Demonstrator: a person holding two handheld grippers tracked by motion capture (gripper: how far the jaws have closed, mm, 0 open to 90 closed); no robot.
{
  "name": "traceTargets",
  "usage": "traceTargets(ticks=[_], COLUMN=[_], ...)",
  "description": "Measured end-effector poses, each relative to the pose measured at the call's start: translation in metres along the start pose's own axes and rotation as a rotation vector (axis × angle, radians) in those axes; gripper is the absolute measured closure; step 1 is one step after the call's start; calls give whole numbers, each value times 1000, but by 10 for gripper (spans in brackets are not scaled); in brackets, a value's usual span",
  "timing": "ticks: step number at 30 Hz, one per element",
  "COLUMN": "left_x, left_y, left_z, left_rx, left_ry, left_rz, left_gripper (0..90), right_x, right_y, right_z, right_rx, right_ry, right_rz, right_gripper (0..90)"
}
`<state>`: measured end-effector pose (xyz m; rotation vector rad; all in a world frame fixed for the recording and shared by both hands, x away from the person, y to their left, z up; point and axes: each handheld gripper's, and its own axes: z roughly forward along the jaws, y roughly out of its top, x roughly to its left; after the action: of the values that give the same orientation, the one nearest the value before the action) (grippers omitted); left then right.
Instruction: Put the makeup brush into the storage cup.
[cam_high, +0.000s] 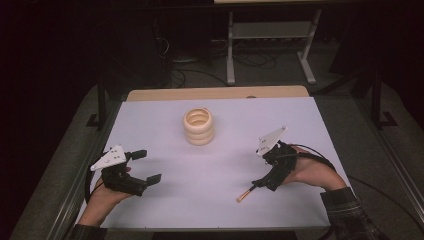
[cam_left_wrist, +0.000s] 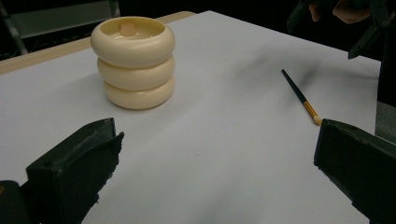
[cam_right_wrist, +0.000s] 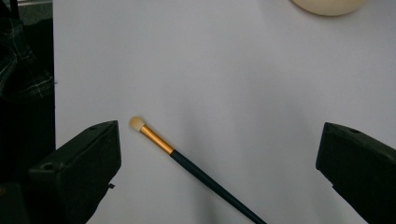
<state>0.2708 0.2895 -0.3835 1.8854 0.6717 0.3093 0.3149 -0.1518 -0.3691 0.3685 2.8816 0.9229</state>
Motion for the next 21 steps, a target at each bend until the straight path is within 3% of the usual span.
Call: traceTargets(ticks=[10,21], left_x=[0,0], left_y=[0,0], left_z=[0,0], left_rx=[2,1], left_ry=[0,2], left_rz=[2,2], left_gripper=[0,0], right_x=[0,1], right_y=[2,5], right_z=[8,18], right_rx=[98,171], right_ry=[25,47], right_rz=[-21,-44], right_gripper=[40,97])
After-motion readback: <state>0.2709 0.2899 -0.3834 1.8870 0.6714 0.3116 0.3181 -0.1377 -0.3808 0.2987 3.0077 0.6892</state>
